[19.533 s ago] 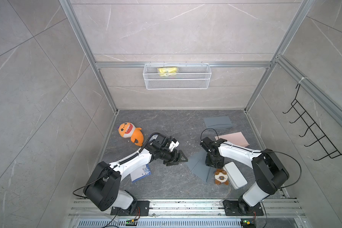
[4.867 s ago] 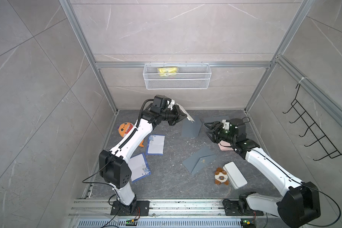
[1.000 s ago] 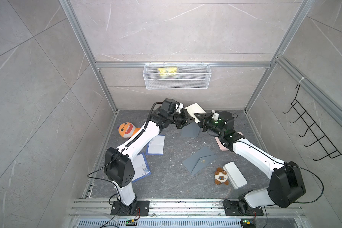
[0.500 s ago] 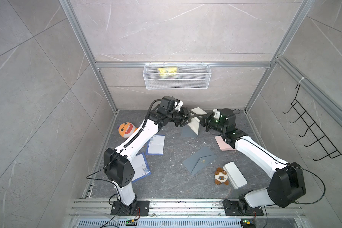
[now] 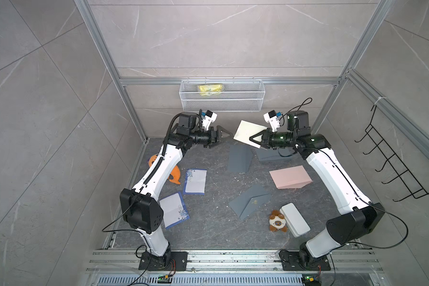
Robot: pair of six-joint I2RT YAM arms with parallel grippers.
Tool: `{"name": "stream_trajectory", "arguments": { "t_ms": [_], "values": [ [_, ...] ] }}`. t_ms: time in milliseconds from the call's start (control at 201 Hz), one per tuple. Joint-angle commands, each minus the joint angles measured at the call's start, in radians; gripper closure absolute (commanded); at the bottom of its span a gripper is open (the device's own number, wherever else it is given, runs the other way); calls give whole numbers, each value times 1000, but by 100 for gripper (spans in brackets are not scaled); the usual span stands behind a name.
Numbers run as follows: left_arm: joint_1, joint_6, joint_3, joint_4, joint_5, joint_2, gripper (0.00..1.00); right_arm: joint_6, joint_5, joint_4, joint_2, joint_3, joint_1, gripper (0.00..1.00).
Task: Take the letter paper out of the envelope
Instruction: Unfold the letter paper.
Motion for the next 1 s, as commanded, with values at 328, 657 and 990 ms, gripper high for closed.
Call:
{"name": "stream_trajectory", "arguments": {
  "t_ms": [328, 657, 990],
  "values": [
    [-3, 165, -147, 25, 99, -129, 12, -118, -326, -64, 52, 13, 44, 100],
    [-6, 100, -206, 65, 179, -175, 19, -60, -450, 19, 140, 59, 55, 100],
    [-7, 81, -218, 37, 178, -179, 35, -20, -466, 70, 196, 107, 55, 100]
  ]
}}
